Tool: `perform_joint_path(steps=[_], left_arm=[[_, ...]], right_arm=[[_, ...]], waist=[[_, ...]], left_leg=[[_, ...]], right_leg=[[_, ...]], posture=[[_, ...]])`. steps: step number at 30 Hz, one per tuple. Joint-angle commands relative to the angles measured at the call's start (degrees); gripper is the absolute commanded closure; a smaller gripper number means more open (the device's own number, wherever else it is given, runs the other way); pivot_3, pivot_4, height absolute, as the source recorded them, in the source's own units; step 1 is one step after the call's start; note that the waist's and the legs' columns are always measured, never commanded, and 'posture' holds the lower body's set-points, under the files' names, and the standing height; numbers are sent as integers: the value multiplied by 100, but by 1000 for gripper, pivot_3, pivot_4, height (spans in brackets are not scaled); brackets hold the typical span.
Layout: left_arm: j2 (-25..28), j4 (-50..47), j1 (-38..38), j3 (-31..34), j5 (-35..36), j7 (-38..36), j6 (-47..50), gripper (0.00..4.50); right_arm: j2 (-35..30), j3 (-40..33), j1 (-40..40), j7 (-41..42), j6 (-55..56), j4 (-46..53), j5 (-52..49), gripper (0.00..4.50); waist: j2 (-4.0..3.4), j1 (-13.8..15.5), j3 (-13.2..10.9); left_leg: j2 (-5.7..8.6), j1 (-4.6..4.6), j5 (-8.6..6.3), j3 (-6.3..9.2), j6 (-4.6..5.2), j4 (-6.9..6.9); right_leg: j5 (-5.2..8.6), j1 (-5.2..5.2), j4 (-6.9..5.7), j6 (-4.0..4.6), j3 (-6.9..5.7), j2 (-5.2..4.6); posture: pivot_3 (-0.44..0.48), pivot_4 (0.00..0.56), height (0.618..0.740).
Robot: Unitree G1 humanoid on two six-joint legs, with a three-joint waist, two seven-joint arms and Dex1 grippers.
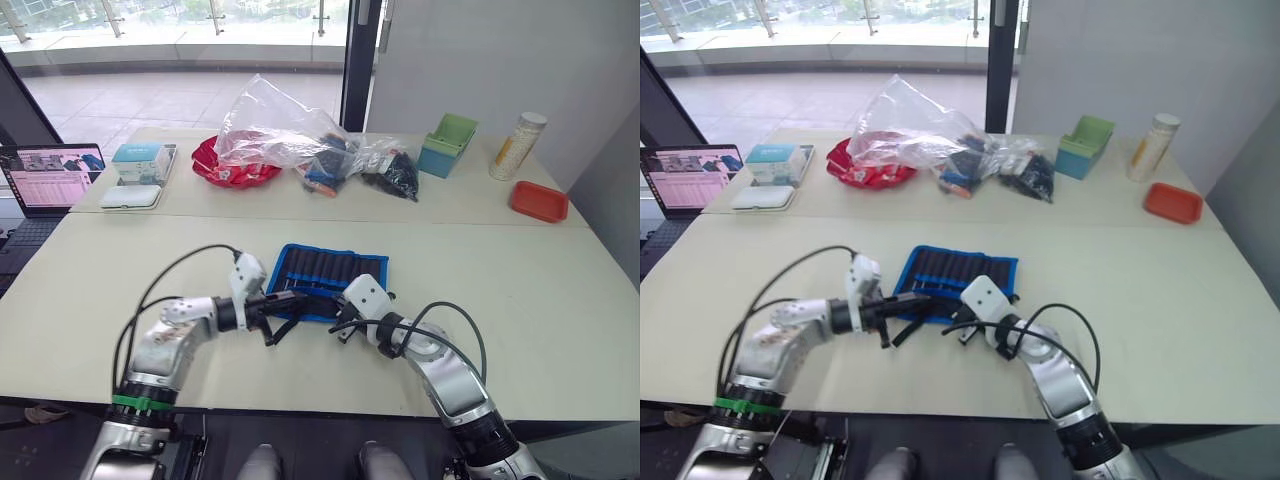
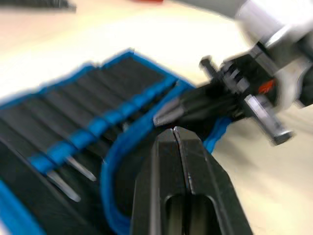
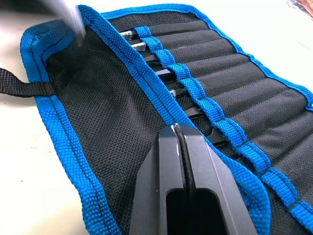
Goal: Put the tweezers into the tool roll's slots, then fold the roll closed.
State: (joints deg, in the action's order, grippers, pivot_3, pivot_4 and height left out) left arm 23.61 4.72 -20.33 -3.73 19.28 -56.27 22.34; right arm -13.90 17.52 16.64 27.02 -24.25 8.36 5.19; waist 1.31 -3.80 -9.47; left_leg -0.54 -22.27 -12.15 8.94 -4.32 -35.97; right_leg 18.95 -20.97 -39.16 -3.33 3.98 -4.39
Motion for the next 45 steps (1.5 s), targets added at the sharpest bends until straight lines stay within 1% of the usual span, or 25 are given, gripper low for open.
perform_joint_path(steps=[1, 3, 5, 8, 11, 16, 19, 22, 27, 30, 37, 41, 45], left_arm=[[-199, 289, -71, 1, -296, 474, -515, 4483], [-416, 650, 3, -109, -556, 786, -842, 4483], [-490, 800, 193, -162, -689, 899, -1002, 4483], [-561, 859, 297, -118, -637, 955, -980, 4483], [-635, 909, 335, -149, -659, 1037, -940, 4483], [-752, 775, 382, -294, -669, 1072, -807, 4483], [-771, 761, 379, -332, -692, 1088, -722, 4483], [-735, 714, 375, -368, -735, 1126, -574, 4483], [-578, 701, 212, -499, -985, 1412, -86, 4483], [-534, 643, 176, -548, -1009, 1472, 112, 4483], [-574, 589, 143, -386, -860, 1724, 505, 4483], [-576, 640, 136, -235, -750, 1772, 603, 4483], [-556, 414, 209, -154, -532, 1566, 401, 4483]], right_arm=[[23, -38, -35, -46, -79, 102, -30, 4500], [36, -6, -85, -28, -33, 279, -48, 4500], [54, 51, -132, -66, 1, 381, 2, 4500], [106, 80, -140, -128, 21, 413, 55, 4500], [32, 258, -121, -246, 113, 390, 366, 4500], [424, 364, 8, -377, 259, 526, 278, 4500], [656, 518, 139, -495, 125, 334, 396, 4500], [698, 562, 200, -715, -377, 79, 675, 4500], [461, 245, -40, -843, -886, 239, 732, 4500], [272, -24, -172, -883, -1059, 366, 720, 4500], [-128, -467, -744, -777, -1353, 1111, 537, 4500], [-163, -523, -927, -784, -1398, 1294, 442, 4500], [-31, -516, -860, -865, -1235, 1257, 369, 4500]], waist=[[-1, -4, 1], [-6, 9, 3], [-10, 26, 6], [-19, 32, 12], [-23, 32, 14], [-25, 34, 15], [-29, 39, 17], [-31, 87, 19], [-37, 136, 23], [-50, 137, 32], [-52, 159, 48], [-63, 135, 55], [-63, 124, 55]], left_leg=[[0, 0, 0, 0, 0, 1], [3, 1, 0, -2, 0, 1], [3, -2, 0, -2, 0, 0], [4, 4, 0, -2, 0, 2], [4, 15, 0, -2, 0, 4], [4, 46, -1, -2, -1, 11], [4, 50, -1, -2, -1, 13], [5, 51, -1, 0, -1, 12], [9, 51, -2, 0, -1, 14], [8, 65, -2, -1, -1, 17], [8, 63, -2, 1, -1, 19], [4, 65, -2, -2, -1, 24], [2, 64, -2, -4, -2, 25]], right_leg=[[0, -1, 0, 0, 0, 0], [0, 0, 0, 0, 1, -4], [0, 0, 2, 0, 0, -4], [0, 4, 3, 0, 1, -5], [0, 14, 3, 0, 1, -5], [1, 52, 18, -1, 1, -5], [1, 56, 19, -1, 1, -5], [1, 61, 22, -2, 0, -6], [1, 64, 29, -2, 0, -8], [2, 74, 30, -4, 1, -7], [4, 86, 54, -6, 0, -7], [6, 86, 65, -9, 1, -5], [8, 85, 69, -12, 0, -4]], posture=[[0, 150, 740], [0, 150, 740], [0, 150, 740], [0, 150, 740], [0, 150, 740], [0, 150, 740], [0, 150, 740], [0, 150, 740], [0, 150, 740], [0, 150, 740], [0, 150, 740], [0, 150, 740], [0, 150, 740]])
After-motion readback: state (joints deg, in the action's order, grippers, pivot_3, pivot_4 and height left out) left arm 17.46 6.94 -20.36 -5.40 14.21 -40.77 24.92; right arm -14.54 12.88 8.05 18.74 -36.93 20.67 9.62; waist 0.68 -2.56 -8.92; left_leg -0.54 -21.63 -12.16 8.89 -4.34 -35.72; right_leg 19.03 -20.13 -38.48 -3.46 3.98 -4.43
